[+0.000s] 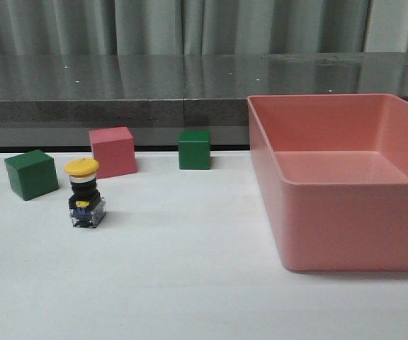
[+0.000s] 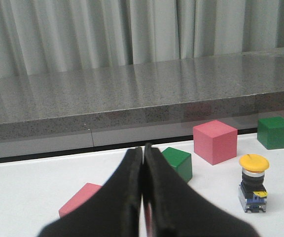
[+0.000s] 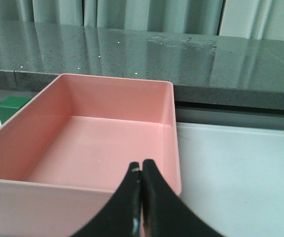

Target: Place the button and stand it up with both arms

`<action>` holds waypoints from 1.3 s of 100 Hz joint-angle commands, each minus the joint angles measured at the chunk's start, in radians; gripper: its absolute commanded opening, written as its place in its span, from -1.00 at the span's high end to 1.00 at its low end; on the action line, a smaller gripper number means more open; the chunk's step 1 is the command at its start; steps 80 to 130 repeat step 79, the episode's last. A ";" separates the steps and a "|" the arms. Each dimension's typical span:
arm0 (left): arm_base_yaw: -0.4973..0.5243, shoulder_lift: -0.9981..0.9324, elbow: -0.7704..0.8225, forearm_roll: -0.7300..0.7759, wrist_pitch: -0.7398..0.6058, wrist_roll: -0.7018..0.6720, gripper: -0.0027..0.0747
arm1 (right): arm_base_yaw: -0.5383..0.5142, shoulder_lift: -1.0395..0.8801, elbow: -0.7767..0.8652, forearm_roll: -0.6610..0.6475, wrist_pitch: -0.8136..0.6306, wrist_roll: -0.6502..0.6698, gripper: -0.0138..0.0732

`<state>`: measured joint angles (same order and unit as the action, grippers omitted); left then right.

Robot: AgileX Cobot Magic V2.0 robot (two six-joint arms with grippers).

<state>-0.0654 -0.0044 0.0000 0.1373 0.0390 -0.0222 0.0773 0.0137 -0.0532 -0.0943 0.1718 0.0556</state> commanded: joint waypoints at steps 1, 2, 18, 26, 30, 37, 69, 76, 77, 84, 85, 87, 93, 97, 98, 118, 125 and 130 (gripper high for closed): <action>0.000 -0.031 0.044 -0.004 -0.076 -0.011 0.98 | -0.003 -0.050 0.020 -0.010 -0.099 0.017 0.82; 0.000 -0.031 0.044 -0.004 -0.076 -0.011 0.98 | -0.003 -0.047 0.023 -0.007 -0.103 0.017 0.82; 0.000 -0.031 0.044 -0.004 -0.076 -0.011 0.98 | -0.011 -0.040 0.066 0.069 -0.148 0.015 0.82; 0.000 -0.031 0.044 -0.004 -0.076 -0.011 0.98 | -0.014 -0.040 0.066 0.085 -0.165 -0.003 0.82; 0.000 -0.031 0.044 -0.004 -0.076 -0.011 0.98 | -0.014 -0.040 0.066 0.085 -0.172 -0.014 0.82; 0.000 -0.031 0.044 -0.004 -0.076 -0.011 0.98 | -0.014 -0.040 0.066 0.085 -0.172 -0.015 0.82; 0.000 -0.031 0.044 -0.004 -0.076 -0.011 0.98 | -0.014 -0.040 0.066 0.085 -0.172 -0.015 0.82; 0.000 -0.031 0.044 -0.004 -0.076 -0.011 0.98 | -0.014 -0.040 0.066 0.085 -0.172 -0.015 0.82; 0.000 -0.031 0.044 -0.004 -0.076 -0.011 0.98 | -0.014 -0.040 0.066 0.085 -0.172 -0.015 0.82; 0.000 -0.031 0.044 -0.004 -0.076 -0.011 0.98 | -0.014 -0.040 0.066 0.085 -0.172 -0.015 0.82; 0.000 -0.031 0.044 -0.004 -0.076 -0.011 0.98 | -0.014 -0.040 0.066 0.085 -0.172 -0.015 0.82; 0.000 -0.031 0.044 -0.004 -0.076 -0.011 0.98 | -0.014 -0.040 0.066 0.085 -0.172 -0.015 0.82; 0.000 -0.031 0.044 -0.004 -0.076 -0.011 0.98 | -0.014 -0.040 0.066 0.085 -0.172 -0.015 0.82; 0.000 -0.031 0.044 -0.004 -0.076 -0.011 0.98 | -0.014 -0.040 0.066 0.085 -0.172 -0.015 0.82; 0.000 -0.031 0.044 -0.004 -0.076 -0.011 0.98 | -0.014 -0.040 0.066 0.085 -0.172 -0.015 0.82; 0.000 -0.031 0.044 -0.004 -0.076 -0.011 0.98 | -0.014 -0.040 0.066 0.085 -0.172 -0.015 0.82; 0.000 -0.031 0.044 -0.004 -0.076 -0.011 0.98 | -0.014 -0.040 0.066 0.085 -0.172 -0.015 0.82; 0.000 -0.031 0.044 -0.004 -0.076 -0.011 0.98 | -0.014 -0.040 0.066 0.085 -0.172 -0.015 0.82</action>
